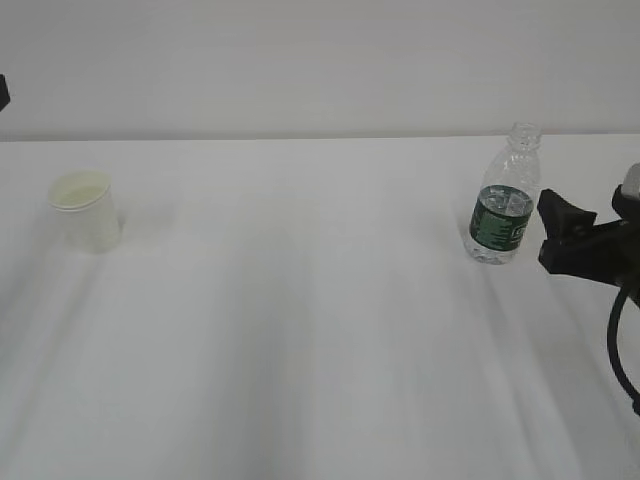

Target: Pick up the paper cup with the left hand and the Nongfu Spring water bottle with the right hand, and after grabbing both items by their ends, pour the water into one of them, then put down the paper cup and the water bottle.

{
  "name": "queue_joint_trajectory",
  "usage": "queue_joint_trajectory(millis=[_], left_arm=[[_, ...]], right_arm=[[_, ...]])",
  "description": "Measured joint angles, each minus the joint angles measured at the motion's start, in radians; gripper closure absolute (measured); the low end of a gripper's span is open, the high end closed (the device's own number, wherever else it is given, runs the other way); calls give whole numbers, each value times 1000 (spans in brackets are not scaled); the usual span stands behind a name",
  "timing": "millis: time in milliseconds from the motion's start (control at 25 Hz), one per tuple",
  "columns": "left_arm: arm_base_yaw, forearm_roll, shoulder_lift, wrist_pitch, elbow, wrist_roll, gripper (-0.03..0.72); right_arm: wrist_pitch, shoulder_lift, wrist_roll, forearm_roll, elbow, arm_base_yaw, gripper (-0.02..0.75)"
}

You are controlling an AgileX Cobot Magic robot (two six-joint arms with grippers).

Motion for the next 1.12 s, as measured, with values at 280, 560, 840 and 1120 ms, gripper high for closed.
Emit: queue_joint_trajectory(millis=[280, 560, 840, 1120], left_arm=[[0, 3, -161, 130, 2, 2, 148], [0, 26, -289, 240, 2, 2, 148], [0, 30, -400, 325, 4, 2, 149], [-2, 31, -518, 439, 4, 2, 151]], right_arm=[[89, -121, 0, -11, 2, 0, 143], [222, -272, -17, -14, 4, 0, 144], [371, -430, -79, -14, 6, 0, 144], [509, -594, -125, -14, 10, 0, 144]])
